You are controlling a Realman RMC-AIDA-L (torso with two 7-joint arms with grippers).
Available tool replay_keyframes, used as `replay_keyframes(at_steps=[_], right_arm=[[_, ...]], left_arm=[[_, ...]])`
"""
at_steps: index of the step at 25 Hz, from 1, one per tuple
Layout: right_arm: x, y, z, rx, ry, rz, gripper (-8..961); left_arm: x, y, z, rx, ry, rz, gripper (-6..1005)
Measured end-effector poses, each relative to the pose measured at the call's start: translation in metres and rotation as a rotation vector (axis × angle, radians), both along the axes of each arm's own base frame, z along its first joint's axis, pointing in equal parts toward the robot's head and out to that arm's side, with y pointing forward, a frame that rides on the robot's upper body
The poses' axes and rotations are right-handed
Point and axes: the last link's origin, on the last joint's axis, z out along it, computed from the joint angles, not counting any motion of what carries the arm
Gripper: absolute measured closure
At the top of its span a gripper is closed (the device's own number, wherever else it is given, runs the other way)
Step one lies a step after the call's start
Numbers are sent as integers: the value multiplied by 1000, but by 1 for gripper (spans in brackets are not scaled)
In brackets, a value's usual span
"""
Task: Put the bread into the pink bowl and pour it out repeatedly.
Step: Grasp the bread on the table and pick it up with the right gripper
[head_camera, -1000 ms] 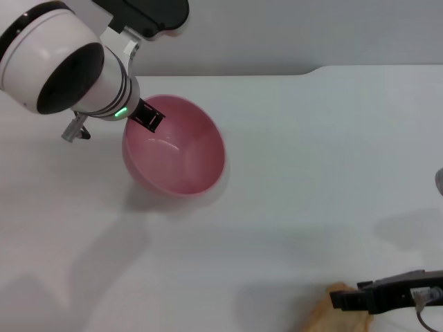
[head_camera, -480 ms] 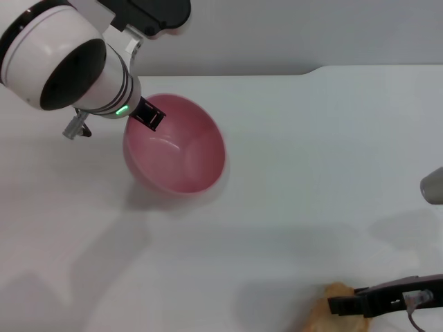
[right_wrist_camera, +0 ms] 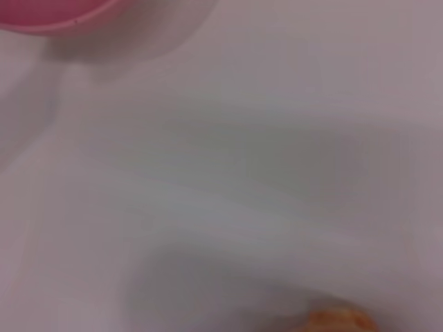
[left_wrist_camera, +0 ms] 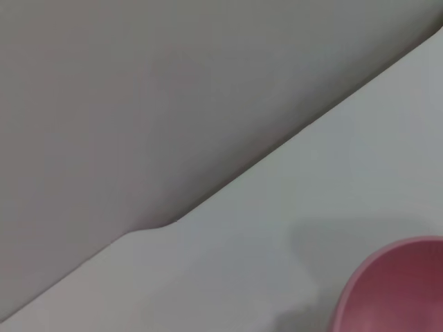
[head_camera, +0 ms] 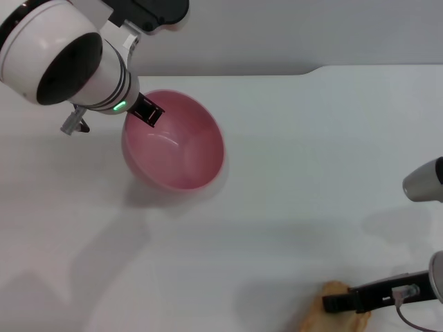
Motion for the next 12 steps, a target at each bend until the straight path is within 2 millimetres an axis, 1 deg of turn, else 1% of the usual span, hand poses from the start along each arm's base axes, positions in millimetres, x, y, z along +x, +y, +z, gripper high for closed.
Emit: replay_keyframes(at_steps=[3, 9, 12], right_arm=[[-1, 3, -3, -15, -38, 12, 560], [-5, 4, -17, -80, -122, 76, 572], [-6, 5, -19, -85, -138, 95, 627]], left_arm=[[0, 1, 2, 3, -1, -1, 950], [0, 3, 3, 7, -3, -5, 950], [0, 3, 3, 4, 0, -8, 950]])
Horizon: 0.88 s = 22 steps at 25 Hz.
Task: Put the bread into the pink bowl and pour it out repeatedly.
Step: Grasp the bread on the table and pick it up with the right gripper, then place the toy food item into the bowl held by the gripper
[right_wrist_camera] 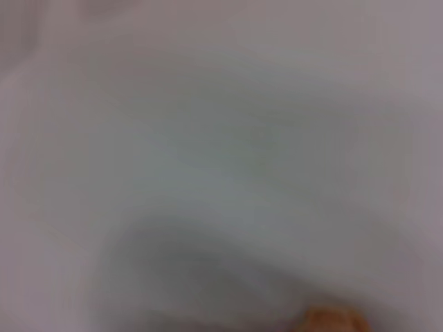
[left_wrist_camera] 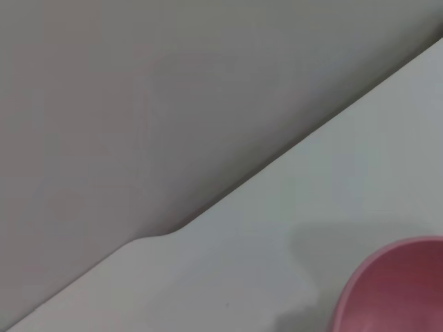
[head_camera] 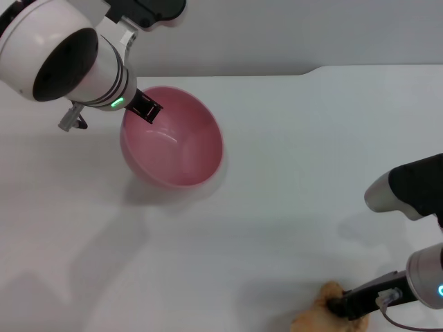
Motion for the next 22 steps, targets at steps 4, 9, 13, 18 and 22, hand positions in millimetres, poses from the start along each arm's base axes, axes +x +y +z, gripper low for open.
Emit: replay_keyframes(at_steps=[4, 9, 13, 18, 22], right_arm=[[-5, 1, 3, 24, -8, 25, 701], [-24, 8, 13, 83, 6, 84, 776], [-40, 16, 25, 143, 15, 143, 782], [-68, 23, 45, 228, 46, 242, 789], [-93, 25, 64, 296, 64, 333, 795]], left_arm=[[-1, 0, 0, -1, 1, 0, 950], [-3, -1, -1, -2, -2, 1, 950], [-3, -2, -2, -4, -6, 2, 950], [-2, -3, -4, -14, -11, 0, 949], [0, -4, -7, -25, -28, -2, 949]])
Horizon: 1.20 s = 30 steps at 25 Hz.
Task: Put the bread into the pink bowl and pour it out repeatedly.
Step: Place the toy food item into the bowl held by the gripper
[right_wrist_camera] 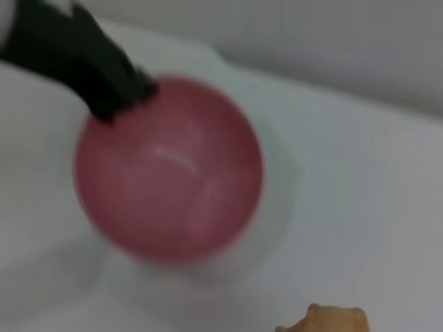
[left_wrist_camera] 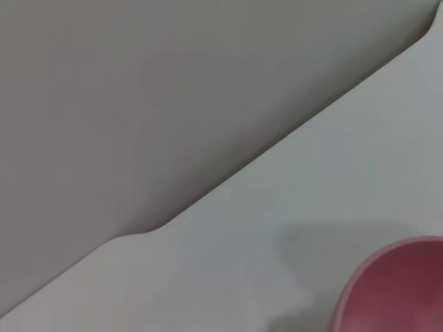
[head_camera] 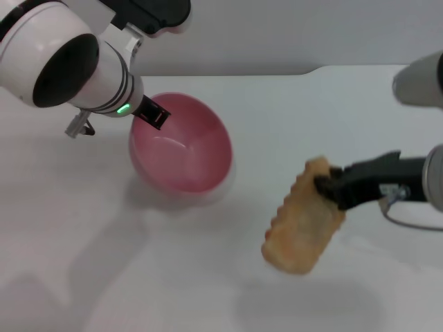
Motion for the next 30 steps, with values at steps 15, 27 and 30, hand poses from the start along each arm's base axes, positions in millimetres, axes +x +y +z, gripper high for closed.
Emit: replay_keyframes(at_steps=[15, 27, 30], right_arm=[[-26, 42, 24, 230, -94, 190, 828], [-27, 71, -24, 165, -91, 256, 844], [-28, 75, -29, 170, -78, 263, 846]], left_arm=[[21, -11, -23, -84, -95, -55, 949], [38, -15, -26, -106, -171, -90, 949], [40, -15, -26, -109, -178, -95, 949]])
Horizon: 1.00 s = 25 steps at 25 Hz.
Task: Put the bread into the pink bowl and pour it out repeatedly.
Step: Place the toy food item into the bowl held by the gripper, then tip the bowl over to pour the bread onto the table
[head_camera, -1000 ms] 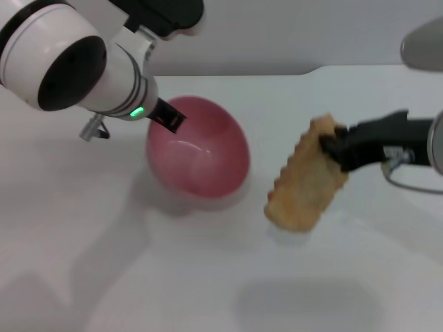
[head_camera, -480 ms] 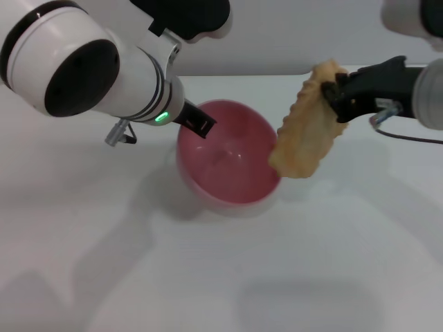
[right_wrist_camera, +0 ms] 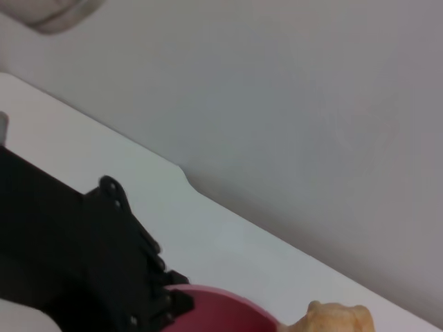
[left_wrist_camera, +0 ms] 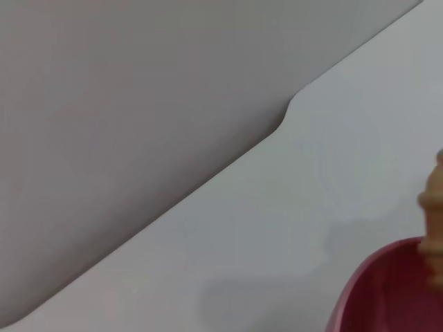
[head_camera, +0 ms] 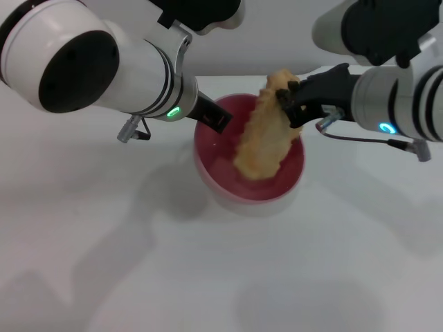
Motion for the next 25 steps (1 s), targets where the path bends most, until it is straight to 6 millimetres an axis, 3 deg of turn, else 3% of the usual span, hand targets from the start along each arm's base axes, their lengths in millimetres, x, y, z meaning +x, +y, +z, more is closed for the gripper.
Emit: replay_keyframes(at_steps=[4, 16, 19, 25], right_arm=[[-1, -2, -6, -46, 48, -26, 859], [12, -6, -12, -78, 53, -78, 592], [14, -4, 0, -35, 91, -105, 517], [22, -5, 44, 104, 194, -141, 397]], left_arm=[[0, -1, 0, -4, -2, -7, 949], [0, 3, 2, 8, -3, -28, 948], [-3, 7, 3, 12, 6, -61, 948], [-14, 13, 1, 25, 34, -67, 948]])
